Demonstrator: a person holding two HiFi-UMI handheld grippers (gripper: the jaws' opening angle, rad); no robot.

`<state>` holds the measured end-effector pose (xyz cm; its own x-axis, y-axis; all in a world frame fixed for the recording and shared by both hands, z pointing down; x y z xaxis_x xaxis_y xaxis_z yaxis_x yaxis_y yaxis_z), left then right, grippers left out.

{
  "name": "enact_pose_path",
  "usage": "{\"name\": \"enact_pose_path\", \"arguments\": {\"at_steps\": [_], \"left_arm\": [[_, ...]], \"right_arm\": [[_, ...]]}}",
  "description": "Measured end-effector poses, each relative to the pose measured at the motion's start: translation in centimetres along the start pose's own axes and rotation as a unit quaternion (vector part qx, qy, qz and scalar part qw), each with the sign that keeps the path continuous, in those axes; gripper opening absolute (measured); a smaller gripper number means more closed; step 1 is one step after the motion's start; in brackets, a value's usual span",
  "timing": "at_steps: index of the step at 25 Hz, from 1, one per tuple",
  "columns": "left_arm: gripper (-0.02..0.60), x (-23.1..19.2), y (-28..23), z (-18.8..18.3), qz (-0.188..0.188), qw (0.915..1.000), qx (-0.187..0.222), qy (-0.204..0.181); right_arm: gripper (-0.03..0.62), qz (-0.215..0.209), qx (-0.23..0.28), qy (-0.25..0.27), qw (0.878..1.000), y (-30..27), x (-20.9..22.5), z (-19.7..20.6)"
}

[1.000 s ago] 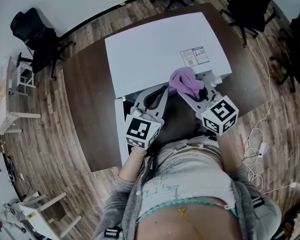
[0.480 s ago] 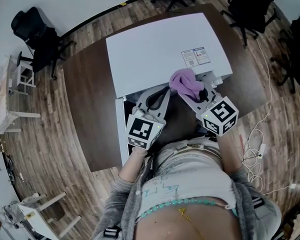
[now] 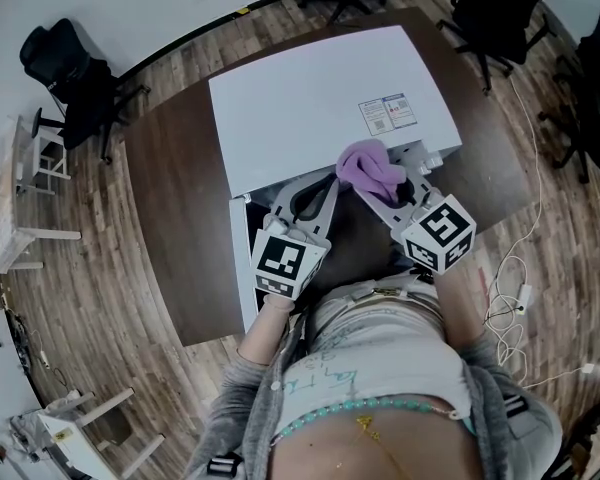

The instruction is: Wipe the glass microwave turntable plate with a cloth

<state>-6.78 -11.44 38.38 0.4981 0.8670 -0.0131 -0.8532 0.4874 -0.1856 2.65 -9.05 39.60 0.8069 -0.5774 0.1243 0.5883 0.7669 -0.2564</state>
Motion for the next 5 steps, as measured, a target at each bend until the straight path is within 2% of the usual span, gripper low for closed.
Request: {"name": "enact_pose_path", "arguments": {"at_steps": [5], "left_arm": [[0.011, 0.21, 0.06, -0.06, 0.002, 1.0, -0.003, -0.003]], "right_arm": [[0.107, -0.003, -0.005, 0.005, 1.0, 0.15, -0.34, 0.11]]}}
Point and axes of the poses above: the fingertips, and each gripper's own axes: y backward along the fingers, x to its right, z out of its underside, the point moved 4 cm from there along y, backward along the fingers, and after that the axes turned 1 degree about z, right-handed, at the moved point
